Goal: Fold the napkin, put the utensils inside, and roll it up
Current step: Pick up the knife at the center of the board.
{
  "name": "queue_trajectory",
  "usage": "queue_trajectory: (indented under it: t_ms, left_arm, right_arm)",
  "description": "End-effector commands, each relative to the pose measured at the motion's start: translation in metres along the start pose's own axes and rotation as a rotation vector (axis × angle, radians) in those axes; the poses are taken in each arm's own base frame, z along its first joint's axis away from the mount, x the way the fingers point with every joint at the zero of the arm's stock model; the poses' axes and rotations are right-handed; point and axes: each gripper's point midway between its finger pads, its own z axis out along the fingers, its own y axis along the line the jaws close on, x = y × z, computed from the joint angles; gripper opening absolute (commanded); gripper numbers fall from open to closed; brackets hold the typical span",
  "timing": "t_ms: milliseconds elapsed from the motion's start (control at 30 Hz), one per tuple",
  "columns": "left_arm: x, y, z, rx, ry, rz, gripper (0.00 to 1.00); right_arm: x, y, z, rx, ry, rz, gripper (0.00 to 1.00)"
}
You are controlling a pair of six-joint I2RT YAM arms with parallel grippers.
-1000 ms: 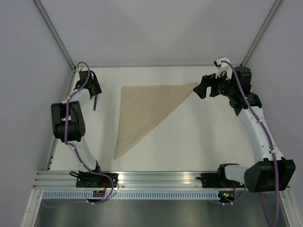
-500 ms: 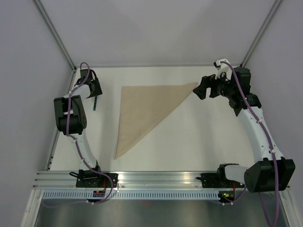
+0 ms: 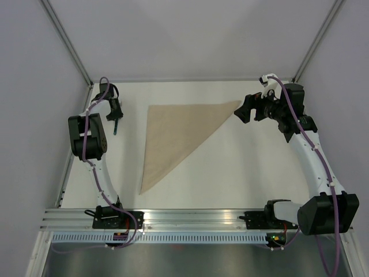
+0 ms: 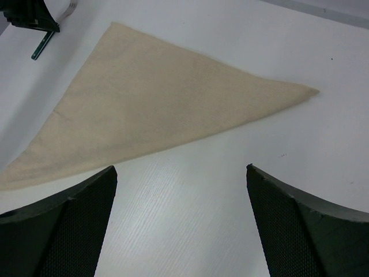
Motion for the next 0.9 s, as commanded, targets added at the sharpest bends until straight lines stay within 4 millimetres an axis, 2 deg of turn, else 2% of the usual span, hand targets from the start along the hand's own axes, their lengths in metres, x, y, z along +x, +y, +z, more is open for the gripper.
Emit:
queue_trajectory:
  t_ms: [0,67,167,333,467,567,667,700,867]
  left_arm:
    - [0.010,0.007,0.001,-0.030,0.059,0.000,0.38]
    - [0.011,0.008,0.002,-0.036,0.065,-0.004,0.36]
    - [0.017,0.006,0.002,-0.030,0.088,-0.007,0.27]
    - [0.020,0.005,0.000,-0.021,0.098,-0.016,0.02]
    - [0.014,0.004,-0.008,-0.011,0.082,-0.018,0.02]
    - [0.000,0.000,-0.023,0.013,0.042,-0.030,0.02]
    - [-0.017,-0.007,-0.042,0.061,-0.004,-0.047,0.02]
    - [-0.025,-0.012,-0.054,0.091,-0.025,-0.057,0.02]
    - [-0.035,-0.029,-0.094,0.203,-0.071,-0.052,0.02]
  right_arm:
    - [-0.014,0.010,-0.006,-0.032,-0.053,-0.025,0.98]
    - [-0.014,0.010,-0.007,-0.032,-0.055,-0.026,0.98]
    - [-0.014,0.012,-0.008,-0.035,-0.058,-0.027,0.98]
    - [-0.016,0.014,-0.011,-0.037,-0.065,-0.029,0.98]
    - [-0.017,0.014,-0.012,-0.037,-0.066,-0.030,0.98]
    - [-0.018,0.013,-0.011,-0.036,-0.067,-0.027,0.98]
    - [-0.019,0.013,-0.011,-0.035,-0.070,-0.028,0.98]
    - [-0.020,0.013,-0.011,-0.035,-0.072,-0.029,0.98]
    - [-0.017,0.012,-0.008,-0.037,-0.058,-0.024,0.98]
